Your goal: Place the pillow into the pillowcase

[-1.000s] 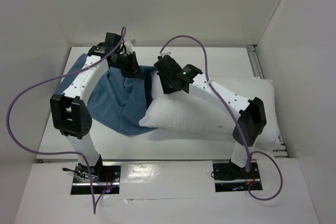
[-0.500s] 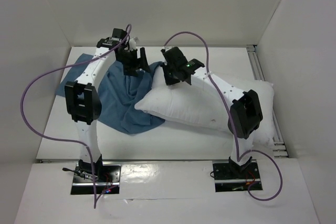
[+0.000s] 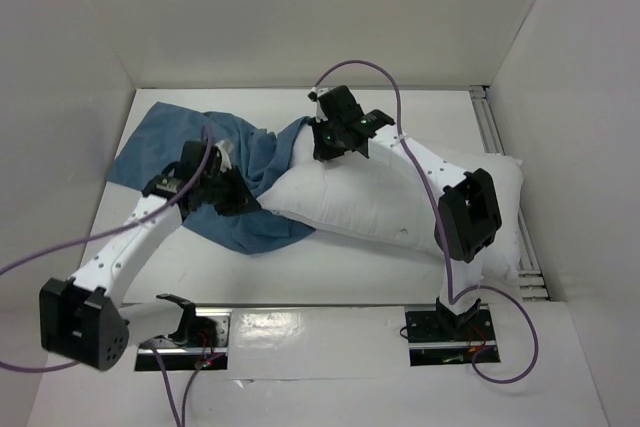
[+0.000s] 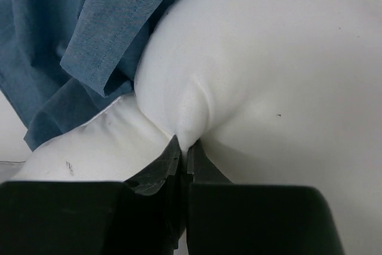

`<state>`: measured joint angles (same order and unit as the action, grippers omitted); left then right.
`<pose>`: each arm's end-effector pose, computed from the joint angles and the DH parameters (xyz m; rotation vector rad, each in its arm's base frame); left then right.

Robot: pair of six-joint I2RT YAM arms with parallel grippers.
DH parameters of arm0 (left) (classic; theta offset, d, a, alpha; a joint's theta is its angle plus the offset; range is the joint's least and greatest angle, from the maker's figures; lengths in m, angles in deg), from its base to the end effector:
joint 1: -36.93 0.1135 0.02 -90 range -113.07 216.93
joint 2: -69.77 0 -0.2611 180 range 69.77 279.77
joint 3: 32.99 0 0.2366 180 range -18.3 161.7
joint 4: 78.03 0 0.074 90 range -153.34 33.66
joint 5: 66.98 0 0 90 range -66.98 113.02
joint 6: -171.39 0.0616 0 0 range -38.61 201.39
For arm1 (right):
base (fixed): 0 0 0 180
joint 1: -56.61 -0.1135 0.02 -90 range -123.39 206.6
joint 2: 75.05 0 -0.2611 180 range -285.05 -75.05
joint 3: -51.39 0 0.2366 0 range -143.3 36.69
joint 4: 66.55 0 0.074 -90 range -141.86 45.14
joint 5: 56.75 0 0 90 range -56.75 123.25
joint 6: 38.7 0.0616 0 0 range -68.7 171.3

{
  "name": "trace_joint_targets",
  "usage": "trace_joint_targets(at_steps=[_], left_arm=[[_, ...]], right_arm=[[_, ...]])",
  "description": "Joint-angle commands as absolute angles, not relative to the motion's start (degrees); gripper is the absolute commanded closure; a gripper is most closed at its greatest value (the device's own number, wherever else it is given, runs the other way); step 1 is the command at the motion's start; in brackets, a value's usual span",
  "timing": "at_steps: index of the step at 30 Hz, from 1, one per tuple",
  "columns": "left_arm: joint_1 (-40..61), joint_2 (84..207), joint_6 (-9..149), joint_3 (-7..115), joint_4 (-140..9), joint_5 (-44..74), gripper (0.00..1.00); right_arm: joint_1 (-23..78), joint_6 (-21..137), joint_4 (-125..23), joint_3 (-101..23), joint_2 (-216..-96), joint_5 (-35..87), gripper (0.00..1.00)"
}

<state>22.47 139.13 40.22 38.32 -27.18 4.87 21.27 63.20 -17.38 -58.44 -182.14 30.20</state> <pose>0.2388 -0.0814 0.2660 -0.4376 2.5002 -0.8011 0.3460 0.2494 0.2762 -0.5185 2.3720 0.4480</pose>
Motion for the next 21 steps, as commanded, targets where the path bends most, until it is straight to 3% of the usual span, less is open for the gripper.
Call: trace_joint_targets(at_steps=[1,2,4,5,6,9,12,18,21], left_arm=[[19.4,133.8,30.0,28.5,-44.0,3.2,0.63],[18.7,133.8,29.3,26.9,-45.8,3.2,0.54],[17.3,136.7,28.0,25.5,-48.3,3.8,0.53],[16.7,138.5,28.0,25.5,-48.3,3.8,0.55],[15.0,140.1,28.0,27.0,-48.3,6.2,0.65],[10.8,143.8,28.0,28.3,-49.8,11.9,0.66],[6.1,146.0,27.0,28.3,-51.6,19.5,0.45],[-0.5,151.8,25.0,29.1,-52.3,33.1,0.33],[-2.5,154.4,24.4,30.4,-51.0,37.4,0.33]], right_arm=[[21.6,62.6,-18.9,-58.1,-183.7,27.2,1.0],[21.6,62.6,-18.9,-58.1,-183.7,27.2,1.0],[21.6,62.6,-18.9,-59.3,-184.2,27.2,1.0],[21.6,62.6,-18.9,-59.3,-184.2,27.2,1.0],[21.6,62.6,-18.9,-59.8,-184.7,27.2,1.0],[21.6,63.1,-18.4,-60.3,-184.7,27.7,1.0],[21.6,63.1,-18.4,-60.3,-184.7,28.2,1.0],[21.6,63.6,-18.4,-62.9,-184.7,28.2,1.0],[21.6,63.6,-17.8,-63.4,-184.7,28.2,1.0]])
